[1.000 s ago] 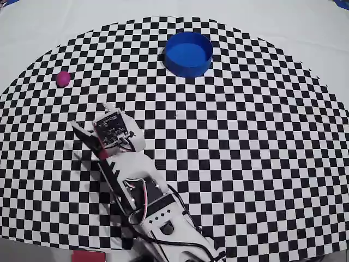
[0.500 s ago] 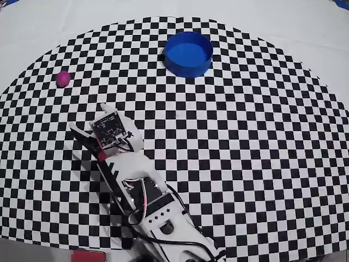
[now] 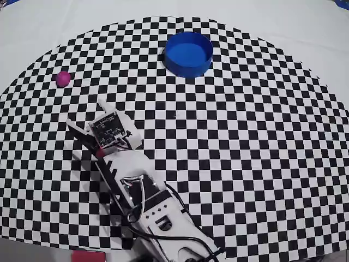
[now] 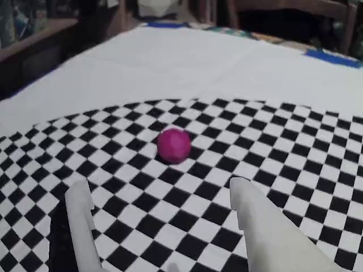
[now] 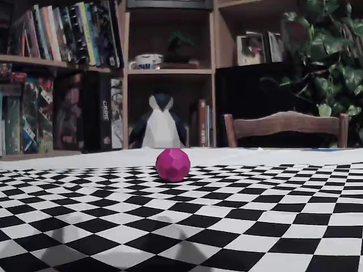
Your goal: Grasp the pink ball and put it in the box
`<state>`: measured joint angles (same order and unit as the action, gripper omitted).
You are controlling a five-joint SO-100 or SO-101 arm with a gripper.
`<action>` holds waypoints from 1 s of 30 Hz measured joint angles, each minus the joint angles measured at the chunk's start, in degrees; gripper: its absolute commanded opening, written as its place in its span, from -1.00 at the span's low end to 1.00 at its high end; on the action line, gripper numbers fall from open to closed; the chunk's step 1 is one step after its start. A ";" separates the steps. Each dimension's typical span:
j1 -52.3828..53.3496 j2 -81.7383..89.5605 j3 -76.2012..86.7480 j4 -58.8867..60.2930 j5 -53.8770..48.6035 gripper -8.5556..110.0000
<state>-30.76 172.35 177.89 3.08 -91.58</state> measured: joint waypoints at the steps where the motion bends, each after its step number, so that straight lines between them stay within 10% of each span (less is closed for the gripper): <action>1: -0.26 -1.14 0.00 -0.79 0.00 -0.38; 30: -3.43 -22.85 -10.63 -5.54 -0.35 -0.38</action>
<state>-34.19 149.50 167.26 -2.46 -91.93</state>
